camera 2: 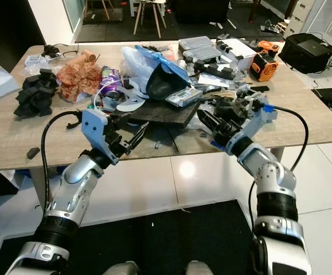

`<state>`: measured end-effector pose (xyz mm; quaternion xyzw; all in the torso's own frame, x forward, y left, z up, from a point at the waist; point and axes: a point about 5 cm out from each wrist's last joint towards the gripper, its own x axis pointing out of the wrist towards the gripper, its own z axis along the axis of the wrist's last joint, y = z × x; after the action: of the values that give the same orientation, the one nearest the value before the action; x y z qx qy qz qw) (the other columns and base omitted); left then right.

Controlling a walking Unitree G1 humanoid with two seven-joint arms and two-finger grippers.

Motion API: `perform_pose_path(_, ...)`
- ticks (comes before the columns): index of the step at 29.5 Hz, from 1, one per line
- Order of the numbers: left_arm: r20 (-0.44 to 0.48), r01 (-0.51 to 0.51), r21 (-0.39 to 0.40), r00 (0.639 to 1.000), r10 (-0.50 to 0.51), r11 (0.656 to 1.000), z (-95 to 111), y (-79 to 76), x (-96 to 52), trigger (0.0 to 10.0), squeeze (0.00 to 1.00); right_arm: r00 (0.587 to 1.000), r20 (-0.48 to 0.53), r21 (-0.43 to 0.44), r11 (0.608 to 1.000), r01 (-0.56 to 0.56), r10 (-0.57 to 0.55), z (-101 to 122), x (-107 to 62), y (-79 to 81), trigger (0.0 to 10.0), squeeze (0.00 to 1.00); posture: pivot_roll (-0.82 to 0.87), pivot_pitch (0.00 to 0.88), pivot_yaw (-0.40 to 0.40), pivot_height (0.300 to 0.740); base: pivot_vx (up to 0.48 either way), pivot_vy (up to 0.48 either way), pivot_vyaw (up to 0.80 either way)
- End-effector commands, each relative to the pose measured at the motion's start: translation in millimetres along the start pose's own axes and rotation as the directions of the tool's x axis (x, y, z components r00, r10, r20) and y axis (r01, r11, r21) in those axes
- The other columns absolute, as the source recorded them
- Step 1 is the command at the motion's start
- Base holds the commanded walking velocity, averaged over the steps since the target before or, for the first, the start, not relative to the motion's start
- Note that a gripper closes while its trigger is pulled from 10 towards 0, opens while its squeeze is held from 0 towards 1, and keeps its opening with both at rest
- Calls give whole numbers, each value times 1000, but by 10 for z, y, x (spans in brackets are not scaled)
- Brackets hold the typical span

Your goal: Picking trash to rubbish bin

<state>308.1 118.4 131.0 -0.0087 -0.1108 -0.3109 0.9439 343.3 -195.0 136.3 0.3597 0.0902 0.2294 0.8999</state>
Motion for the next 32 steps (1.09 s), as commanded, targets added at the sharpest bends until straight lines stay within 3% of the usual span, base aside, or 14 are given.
perform_pose_path(1,-12,13,29,1000,-13,999,0,9,-32,10000,0,1000,15,5,1000,14,-14,27,-11,-47,10000,0,-64,0,-11,740,0,0,0)
perform_pose_path(10,-12,33,45,999,-32,998,39,21,-39,10000,0,1000,-2,27,1000,6,-6,-5,38,-113,10000,0,-50,0,14,740,0,0,0)
perform_pose_path(32,-18,24,77,1000,-23,997,109,46,-182,10000,0,998,-56,17,1000,8,-7,-102,264,-120,10000,0,10,0,-10,740,0,0,0)
